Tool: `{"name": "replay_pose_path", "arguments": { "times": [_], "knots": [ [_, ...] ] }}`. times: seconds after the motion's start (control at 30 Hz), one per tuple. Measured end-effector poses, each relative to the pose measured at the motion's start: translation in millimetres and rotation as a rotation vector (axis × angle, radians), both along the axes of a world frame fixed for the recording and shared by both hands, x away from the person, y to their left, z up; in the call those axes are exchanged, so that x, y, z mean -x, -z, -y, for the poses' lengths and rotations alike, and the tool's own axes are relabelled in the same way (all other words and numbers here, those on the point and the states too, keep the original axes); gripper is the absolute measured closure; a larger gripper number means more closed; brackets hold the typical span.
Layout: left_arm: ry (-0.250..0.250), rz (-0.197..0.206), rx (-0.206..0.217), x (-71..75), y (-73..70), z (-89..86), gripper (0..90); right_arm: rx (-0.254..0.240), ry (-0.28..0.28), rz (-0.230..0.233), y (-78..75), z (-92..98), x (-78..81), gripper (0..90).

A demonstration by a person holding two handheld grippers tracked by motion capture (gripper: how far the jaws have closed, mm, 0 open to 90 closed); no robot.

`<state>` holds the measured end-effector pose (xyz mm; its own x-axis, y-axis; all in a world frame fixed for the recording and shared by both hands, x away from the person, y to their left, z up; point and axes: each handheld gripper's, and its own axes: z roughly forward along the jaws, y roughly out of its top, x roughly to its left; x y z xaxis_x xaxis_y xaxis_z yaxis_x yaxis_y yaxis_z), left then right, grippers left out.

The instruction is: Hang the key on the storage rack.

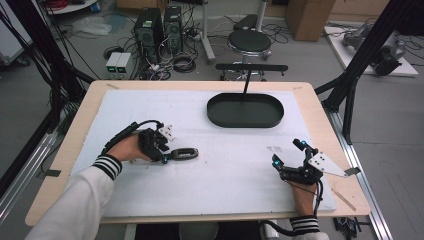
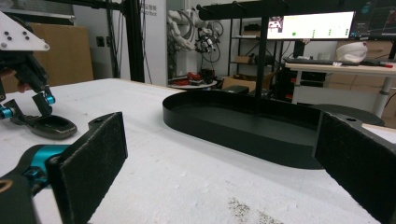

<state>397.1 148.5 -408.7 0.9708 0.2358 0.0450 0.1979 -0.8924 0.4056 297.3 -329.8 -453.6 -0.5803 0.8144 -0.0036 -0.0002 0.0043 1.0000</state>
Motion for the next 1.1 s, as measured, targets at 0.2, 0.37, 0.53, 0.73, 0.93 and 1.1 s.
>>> {"name": "replay_pose_path", "arguments": {
  "times": [0.2,0.37,0.53,0.73,0.93,1.1],
  "knots": [
    [-0.004,-0.007,-0.01,-0.6,0.6,-0.3,65.0,-0.001,-0.001,-0.001,0.0,0.0,0.0,2.1],
    [0.018,0.001,-0.026,1.3,0.3,2.3,75.5,0.0,0.0,0.0,0.0,0.1,0.0,2.1],
    [0.024,0.009,-0.039,2.3,-0.1,3.8,79.9,0.001,0.001,-0.001,0.0,0.0,0.1,2.1],
    [0.02,0.014,-0.039,3.7,-0.2,4.8,81.8,-0.001,0.0,0.0,0.0,0.0,0.0,2.1],
    [0.033,0.041,-0.026,6.1,-2.0,3.6,82.3,-0.002,0.0,0.0,0.0,-0.1,0.1,2.1],
    [0.013,0.057,0.017,5.5,-5.7,-0.9,82.8,-0.007,-0.001,-0.01,-0.1,0.3,0.8,2.1]
  ]
}}
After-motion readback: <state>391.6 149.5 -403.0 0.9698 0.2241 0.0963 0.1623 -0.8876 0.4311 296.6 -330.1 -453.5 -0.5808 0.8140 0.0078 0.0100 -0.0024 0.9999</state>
